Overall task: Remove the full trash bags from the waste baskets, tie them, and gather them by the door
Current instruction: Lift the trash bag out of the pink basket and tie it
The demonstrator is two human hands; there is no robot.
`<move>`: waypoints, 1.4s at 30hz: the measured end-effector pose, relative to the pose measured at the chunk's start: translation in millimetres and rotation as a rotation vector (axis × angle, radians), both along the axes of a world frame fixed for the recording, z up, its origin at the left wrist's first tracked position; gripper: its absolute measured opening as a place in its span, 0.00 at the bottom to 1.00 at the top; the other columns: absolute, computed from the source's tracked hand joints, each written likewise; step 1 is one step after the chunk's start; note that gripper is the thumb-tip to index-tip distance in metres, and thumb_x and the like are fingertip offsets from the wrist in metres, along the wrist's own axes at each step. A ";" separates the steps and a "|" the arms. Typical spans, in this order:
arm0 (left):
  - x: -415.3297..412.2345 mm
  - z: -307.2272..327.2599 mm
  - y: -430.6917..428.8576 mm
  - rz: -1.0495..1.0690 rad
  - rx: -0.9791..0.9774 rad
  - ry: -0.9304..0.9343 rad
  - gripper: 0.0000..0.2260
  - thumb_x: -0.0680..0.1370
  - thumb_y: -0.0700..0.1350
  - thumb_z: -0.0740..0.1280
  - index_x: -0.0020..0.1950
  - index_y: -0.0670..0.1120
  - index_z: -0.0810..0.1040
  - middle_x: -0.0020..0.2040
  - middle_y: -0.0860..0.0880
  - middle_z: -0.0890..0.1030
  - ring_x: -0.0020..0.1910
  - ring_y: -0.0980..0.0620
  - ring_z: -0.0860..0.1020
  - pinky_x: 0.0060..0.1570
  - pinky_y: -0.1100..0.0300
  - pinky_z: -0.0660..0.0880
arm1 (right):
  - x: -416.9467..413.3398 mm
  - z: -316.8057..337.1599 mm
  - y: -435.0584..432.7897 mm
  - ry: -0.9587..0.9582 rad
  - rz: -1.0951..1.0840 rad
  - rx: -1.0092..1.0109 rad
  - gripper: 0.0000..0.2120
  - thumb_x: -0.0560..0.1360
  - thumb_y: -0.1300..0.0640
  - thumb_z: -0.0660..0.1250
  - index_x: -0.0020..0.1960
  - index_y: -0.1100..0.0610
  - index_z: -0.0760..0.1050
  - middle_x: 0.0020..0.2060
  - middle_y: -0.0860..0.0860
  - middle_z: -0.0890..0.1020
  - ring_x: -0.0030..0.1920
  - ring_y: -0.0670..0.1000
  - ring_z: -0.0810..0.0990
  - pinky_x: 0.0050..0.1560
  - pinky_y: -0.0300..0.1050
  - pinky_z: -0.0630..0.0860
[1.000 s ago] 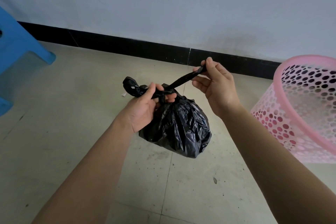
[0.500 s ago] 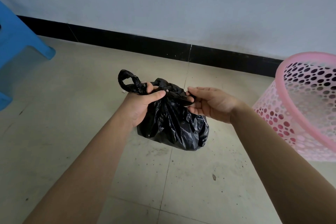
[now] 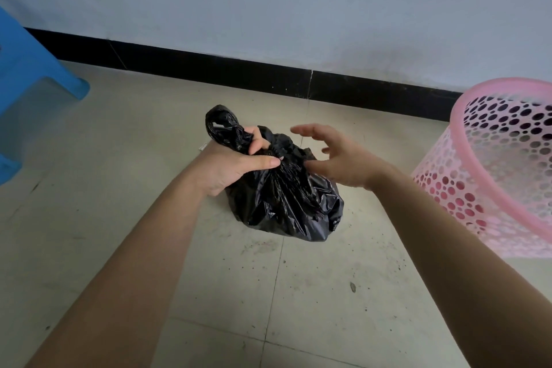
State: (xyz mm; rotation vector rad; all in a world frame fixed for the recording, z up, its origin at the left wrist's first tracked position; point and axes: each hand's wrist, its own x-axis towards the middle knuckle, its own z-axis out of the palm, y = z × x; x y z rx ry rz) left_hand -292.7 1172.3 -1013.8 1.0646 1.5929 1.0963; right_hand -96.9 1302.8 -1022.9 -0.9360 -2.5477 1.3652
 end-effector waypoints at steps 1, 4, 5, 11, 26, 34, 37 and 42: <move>-0.1 3.0 -0.8 -0.028 0.002 0.031 0.22 0.68 0.43 0.80 0.29 0.53 0.66 0.43 0.49 0.82 0.59 0.55 0.81 0.67 0.43 0.73 | -3.9 2.7 -3.0 0.012 0.055 -0.066 0.32 0.74 0.63 0.69 0.74 0.45 0.66 0.70 0.46 0.71 0.70 0.45 0.68 0.69 0.41 0.63; -3.2 5.8 -2.1 -0.026 0.016 0.056 0.18 0.66 0.46 0.79 0.31 0.53 0.69 0.45 0.47 0.83 0.58 0.49 0.82 0.65 0.43 0.75 | -11.8 0.4 -10.7 0.013 0.115 -0.180 0.24 0.75 0.65 0.68 0.67 0.47 0.73 0.60 0.44 0.79 0.60 0.44 0.78 0.63 0.39 0.73; -5.2 4.3 -1.9 0.010 0.022 0.045 0.18 0.67 0.44 0.79 0.31 0.52 0.69 0.46 0.44 0.83 0.58 0.47 0.82 0.65 0.43 0.75 | -13.1 -2.5 -11.4 0.022 0.090 -0.164 0.18 0.76 0.65 0.69 0.62 0.49 0.76 0.55 0.44 0.82 0.56 0.43 0.81 0.60 0.39 0.76; 4.1 -25.2 0.2 0.517 0.088 0.268 0.12 0.69 0.34 0.74 0.34 0.46 0.73 0.41 0.48 0.84 0.43 0.58 0.83 0.47 0.66 0.77 | -15.2 -9.8 -15.2 0.016 0.034 -0.178 0.07 0.76 0.56 0.72 0.54 0.51 0.79 0.45 0.44 0.84 0.44 0.40 0.83 0.44 0.30 0.76; 12.8 -33.1 3.8 0.540 0.003 -0.280 0.10 0.78 0.33 0.66 0.49 0.47 0.80 0.42 0.47 0.83 0.37 0.51 0.82 0.37 0.58 0.79 | -23.8 -13.1 -31.7 -0.134 0.039 0.010 0.20 0.73 0.38 0.71 0.57 0.51 0.76 0.40 0.44 0.80 0.43 0.46 0.82 0.43 0.39 0.79; 8.9 -23.2 -0.9 0.415 -0.101 -0.660 0.14 0.79 0.33 0.59 0.54 0.43 0.83 0.46 0.47 0.85 0.42 0.49 0.84 0.40 0.58 0.80 | -19.0 -26.3 -30.6 -0.164 -0.082 0.292 0.22 0.63 0.27 0.70 0.40 0.45 0.79 0.41 0.42 0.77 0.41 0.44 0.78 0.38 0.43 0.77; 7.8 -19.7 1.1 0.433 -0.036 -0.546 0.11 0.78 0.35 0.63 0.52 0.44 0.84 0.48 0.49 0.84 0.50 0.49 0.82 0.45 0.58 0.79 | -15.5 -27.5 -30.3 -0.079 -0.086 0.340 0.19 0.63 0.31 0.73 0.32 0.45 0.74 0.40 0.43 0.72 0.39 0.42 0.72 0.37 0.41 0.72; -2.8 -19.8 -0.3 0.318 -0.083 -0.230 0.09 0.73 0.43 0.72 0.52 0.49 0.85 0.52 0.48 0.85 0.51 0.47 0.82 0.46 0.57 0.77 | -14.8 -31.1 -29.8 -0.028 -0.116 0.251 0.16 0.64 0.35 0.76 0.38 0.47 0.81 0.44 0.44 0.75 0.44 0.42 0.76 0.45 0.48 0.79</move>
